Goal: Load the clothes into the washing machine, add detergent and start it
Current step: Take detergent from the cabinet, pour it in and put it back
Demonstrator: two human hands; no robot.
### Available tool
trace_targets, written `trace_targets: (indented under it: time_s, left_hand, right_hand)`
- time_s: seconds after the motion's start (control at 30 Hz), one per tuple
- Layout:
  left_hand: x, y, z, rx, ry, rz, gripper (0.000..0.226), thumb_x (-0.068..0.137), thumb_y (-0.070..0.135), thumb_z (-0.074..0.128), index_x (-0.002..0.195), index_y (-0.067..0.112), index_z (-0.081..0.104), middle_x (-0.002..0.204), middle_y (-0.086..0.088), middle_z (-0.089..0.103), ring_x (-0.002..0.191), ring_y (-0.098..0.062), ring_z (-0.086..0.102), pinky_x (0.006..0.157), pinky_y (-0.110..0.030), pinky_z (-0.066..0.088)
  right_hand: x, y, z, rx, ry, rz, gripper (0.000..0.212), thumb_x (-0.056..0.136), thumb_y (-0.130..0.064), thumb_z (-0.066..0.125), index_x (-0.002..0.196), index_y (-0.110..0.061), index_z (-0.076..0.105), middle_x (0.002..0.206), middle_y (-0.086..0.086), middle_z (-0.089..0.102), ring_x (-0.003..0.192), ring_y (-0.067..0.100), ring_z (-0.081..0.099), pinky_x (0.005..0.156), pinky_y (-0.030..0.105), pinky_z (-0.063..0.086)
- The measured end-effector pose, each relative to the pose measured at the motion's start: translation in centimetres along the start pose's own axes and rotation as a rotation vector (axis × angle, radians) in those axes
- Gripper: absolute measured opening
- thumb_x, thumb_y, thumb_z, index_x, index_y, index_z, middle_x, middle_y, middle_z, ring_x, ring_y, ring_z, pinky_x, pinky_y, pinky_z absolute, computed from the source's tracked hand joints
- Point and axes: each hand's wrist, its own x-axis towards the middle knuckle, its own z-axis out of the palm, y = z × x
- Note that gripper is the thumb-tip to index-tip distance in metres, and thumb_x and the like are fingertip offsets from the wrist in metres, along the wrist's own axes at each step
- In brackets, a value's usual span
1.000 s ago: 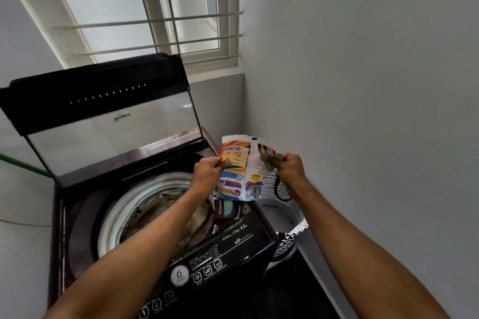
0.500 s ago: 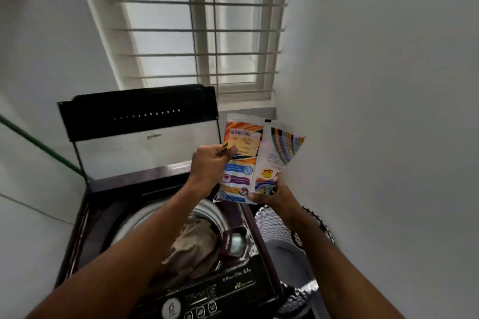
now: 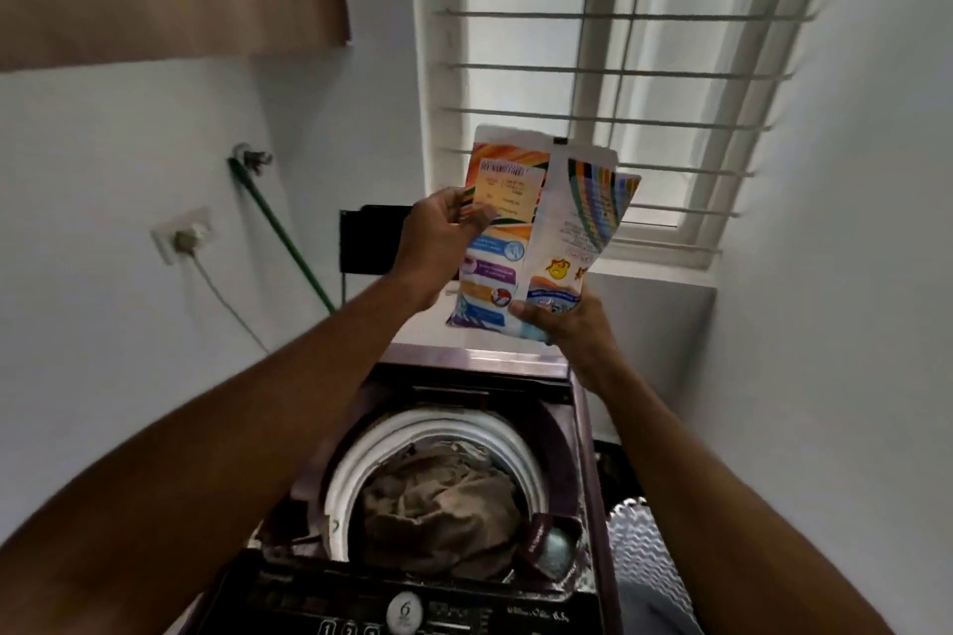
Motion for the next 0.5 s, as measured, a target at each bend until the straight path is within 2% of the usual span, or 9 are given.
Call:
trace_targets:
  time_s: [0.1,0.17,0.27,0.33,0.37,0.5]
  left_hand:
    - [0.1,1.4,-3.0,0.021,0.098,0.053,0.037,0.089,0.014,0.072,0.123,0.012,0.058,0.113,-0.001,0.072,0.086,-0.013,0.075,0.073,-0.037,0.063]
    - [-0.1,1.5,-5.3,0.104,0.148,0.082,0.045,0.087,0.017,0.074,0.127,0.016,0.054,0.118,-0.001,0.07,0.089,-0.012,0.074,0.072,-0.035,0.063]
    - [-0.2,1.9,-9.5,0.275,0.275,0.153,0.058,0.083,0.023,0.079,0.132,0.02,0.048,0.124,-0.001,0.061,0.101,-0.012,0.066,0.077,-0.034,0.062]
    - [-0.2,3.1,-12.6,0.353,0.38,0.204,0.063,0.081,0.023,0.081,0.133,0.021,0.046,0.122,-0.001,0.054,0.099,-0.009,0.06,0.071,-0.021,0.059]
    - [-0.2,4.1,-14.3,0.395,0.426,0.234,0.062,0.081,0.023,0.081,0.132,0.022,0.045,0.12,-0.001,0.052,0.095,-0.009,0.057,0.068,-0.016,0.056]
    - [-1.1,8.5,-20.2,0.486,0.49,0.373,0.051,0.083,0.017,0.078,0.125,0.024,0.05,0.11,0.0,0.053,0.087,-0.009,0.056,0.064,-0.019,0.057]
  right_hand:
    - [2.1,-1.8,3.1,0.062,-0.039,-0.01,0.049,0.074,-0.003,0.082,0.118,-0.003,0.059,0.103,0.01,0.074,0.081,0.016,0.073,0.054,0.019,0.052]
    - [3.4,-3.3,5.4,0.085,-0.085,-0.03,0.048,0.075,-0.007,0.082,0.118,-0.007,0.06,0.102,0.007,0.074,0.081,0.016,0.073,0.055,0.02,0.052]
    - [5.4,-5.9,9.1,0.093,-0.175,-0.078,0.049,0.074,-0.011,0.084,0.117,-0.01,0.06,0.104,0.006,0.074,0.092,0.022,0.073,0.07,0.031,0.06]
    - [6.3,-8.0,12.1,0.101,-0.231,-0.136,0.048,0.075,-0.011,0.083,0.116,-0.01,0.06,0.105,0.006,0.074,0.095,0.024,0.073,0.078,0.038,0.06]
    - [6.9,-9.1,13.8,0.107,-0.257,-0.166,0.046,0.076,-0.011,0.083,0.116,-0.009,0.06,0.106,0.006,0.074,0.095,0.024,0.073,0.078,0.037,0.06]
    - [7.8,-13.0,20.2,0.128,-0.306,-0.243,0.042,0.076,-0.019,0.084,0.112,-0.009,0.065,0.098,0.006,0.076,0.079,0.021,0.074,0.058,0.025,0.055]
